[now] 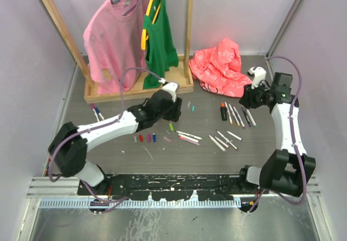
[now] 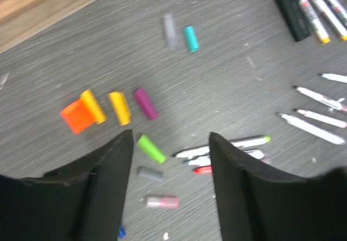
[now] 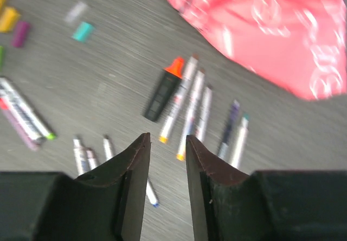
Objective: Open the pen caps
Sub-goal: Place the pen at the center of the board, then pick up the pen from the center of the board.
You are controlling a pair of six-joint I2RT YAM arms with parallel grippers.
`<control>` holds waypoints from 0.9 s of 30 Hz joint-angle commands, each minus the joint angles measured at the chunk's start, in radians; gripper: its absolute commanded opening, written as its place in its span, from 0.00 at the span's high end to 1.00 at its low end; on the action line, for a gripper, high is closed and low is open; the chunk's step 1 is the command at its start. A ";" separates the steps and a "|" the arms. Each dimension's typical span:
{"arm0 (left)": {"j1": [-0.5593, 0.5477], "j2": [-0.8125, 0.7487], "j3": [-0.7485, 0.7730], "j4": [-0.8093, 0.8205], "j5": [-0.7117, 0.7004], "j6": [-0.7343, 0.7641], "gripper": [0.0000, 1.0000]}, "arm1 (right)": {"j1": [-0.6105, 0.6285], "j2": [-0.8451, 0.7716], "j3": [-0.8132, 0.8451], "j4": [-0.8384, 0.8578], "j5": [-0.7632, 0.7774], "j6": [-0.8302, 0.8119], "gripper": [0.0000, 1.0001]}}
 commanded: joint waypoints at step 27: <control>0.709 -0.375 -0.496 -0.065 -0.141 -0.164 0.11 | 0.243 -0.083 -0.036 0.047 -0.285 0.081 0.52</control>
